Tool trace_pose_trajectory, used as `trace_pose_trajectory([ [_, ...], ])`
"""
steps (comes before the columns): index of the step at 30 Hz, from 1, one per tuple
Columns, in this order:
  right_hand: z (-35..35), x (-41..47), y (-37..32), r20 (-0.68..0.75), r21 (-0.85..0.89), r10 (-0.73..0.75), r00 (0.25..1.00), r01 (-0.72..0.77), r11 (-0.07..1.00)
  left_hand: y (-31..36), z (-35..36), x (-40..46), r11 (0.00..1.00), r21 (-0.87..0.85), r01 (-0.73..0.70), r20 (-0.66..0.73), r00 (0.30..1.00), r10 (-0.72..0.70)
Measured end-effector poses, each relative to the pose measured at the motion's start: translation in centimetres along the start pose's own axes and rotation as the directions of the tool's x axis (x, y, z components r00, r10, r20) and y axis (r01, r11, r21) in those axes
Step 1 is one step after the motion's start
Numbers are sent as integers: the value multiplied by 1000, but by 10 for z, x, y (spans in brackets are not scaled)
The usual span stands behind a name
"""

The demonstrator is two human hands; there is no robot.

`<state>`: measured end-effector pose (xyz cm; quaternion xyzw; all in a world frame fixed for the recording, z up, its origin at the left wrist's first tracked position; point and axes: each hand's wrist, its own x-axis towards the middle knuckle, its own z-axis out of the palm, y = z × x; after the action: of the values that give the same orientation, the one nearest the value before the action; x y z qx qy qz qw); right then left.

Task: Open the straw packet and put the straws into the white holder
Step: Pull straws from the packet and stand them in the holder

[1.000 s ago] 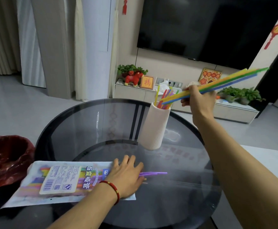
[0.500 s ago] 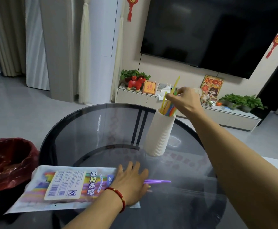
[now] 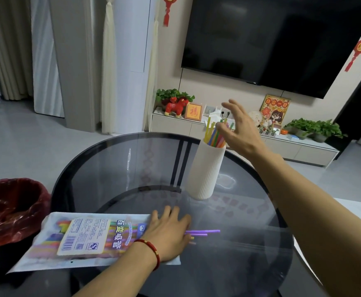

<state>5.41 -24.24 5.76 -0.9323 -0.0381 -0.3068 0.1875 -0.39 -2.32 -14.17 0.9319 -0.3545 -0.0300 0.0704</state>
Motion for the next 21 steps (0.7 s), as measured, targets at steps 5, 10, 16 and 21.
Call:
trace_pose_trajectory([
  [5,-9,-44,7,-243,91,-26,970,49,995,-5,-7,1,998,-55,12,-7,1000,-12],
  [10,30,-135,32,366,-6,48,929,-49,999,-39,-19,-14,1000,5,-28,173,985,27],
  [16,88,-213,35,583,-113,19,812,58,992,-41,-23,-23,998,-14,-61,233,971,63],
  [21,97,-217,20,516,110,-102,851,52,993,-36,-26,-19,990,-75,-119,99,987,126],
])
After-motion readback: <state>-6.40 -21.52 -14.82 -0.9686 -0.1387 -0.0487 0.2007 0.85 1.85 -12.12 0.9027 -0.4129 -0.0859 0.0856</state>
